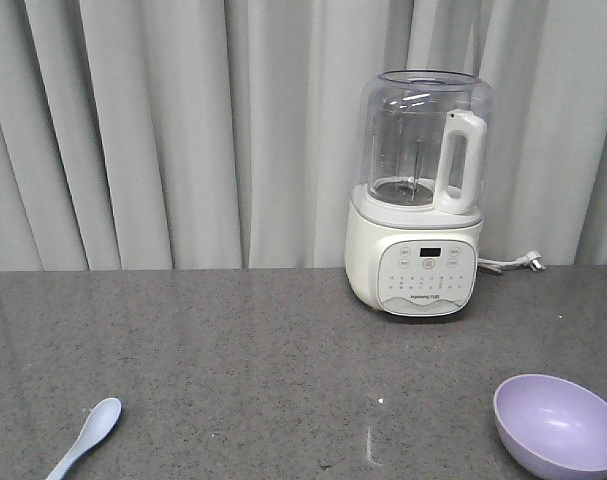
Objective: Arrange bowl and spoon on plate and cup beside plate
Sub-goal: 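Drive the base toward the white spoon and lilac bowl on the counter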
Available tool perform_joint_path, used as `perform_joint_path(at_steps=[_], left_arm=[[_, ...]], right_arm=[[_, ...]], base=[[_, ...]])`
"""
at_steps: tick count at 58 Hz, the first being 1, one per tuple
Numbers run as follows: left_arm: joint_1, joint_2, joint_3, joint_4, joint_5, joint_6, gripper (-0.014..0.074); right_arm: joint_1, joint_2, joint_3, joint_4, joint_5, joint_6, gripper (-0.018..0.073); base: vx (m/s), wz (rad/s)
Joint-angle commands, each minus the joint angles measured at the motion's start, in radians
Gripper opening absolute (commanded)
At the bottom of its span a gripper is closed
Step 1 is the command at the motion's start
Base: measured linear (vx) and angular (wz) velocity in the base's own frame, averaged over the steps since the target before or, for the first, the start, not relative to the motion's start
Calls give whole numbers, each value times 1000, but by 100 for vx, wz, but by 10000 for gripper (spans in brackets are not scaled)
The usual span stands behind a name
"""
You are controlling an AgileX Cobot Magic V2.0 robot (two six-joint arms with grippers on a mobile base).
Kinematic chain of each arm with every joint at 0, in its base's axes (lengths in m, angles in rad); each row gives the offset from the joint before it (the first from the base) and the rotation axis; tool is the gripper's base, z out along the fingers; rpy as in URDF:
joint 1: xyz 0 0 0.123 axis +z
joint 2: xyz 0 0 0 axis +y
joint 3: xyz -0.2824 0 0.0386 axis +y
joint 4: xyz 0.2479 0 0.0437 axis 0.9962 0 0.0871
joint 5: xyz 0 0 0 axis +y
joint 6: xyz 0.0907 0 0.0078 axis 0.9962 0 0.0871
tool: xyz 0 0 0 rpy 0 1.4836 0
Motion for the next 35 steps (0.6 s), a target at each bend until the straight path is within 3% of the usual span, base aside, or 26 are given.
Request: perform_joint_path(at_steps=[1,7,10,13,17,24,35], left_arm=[[-1,-17,-33,1,-116,-8,-6],[-1,-17,-38,-1,-257,-32,-6],[-1,-17,-59,-26,-392,-95,-6],[-1,-15,-111,-69,-420,-164,-6],[-1,3,-223,-100,-387,-174,-6],[-1,139,-500,-97,-245,-75,-6],[-1,540,-883,-97,-19,-29,-6]], right_arm=[[-3,-5,0,0,-180,-11,-8],[-3,-5,-34,3,-307,-11,-8],[-3,-4,-91,3,-294,-12,-8],[-3,2,-181,2,-243,-15,-8],[-3,37,-318,-8,-166,-47,-8],[-3,204,-606,-21,-48,-137,-8],[-3,573,-972,-23,122,-141,-8]], base=[[0,0],[0,0],[0,0],[0,0],[0,0],[0,0],[0,0]])
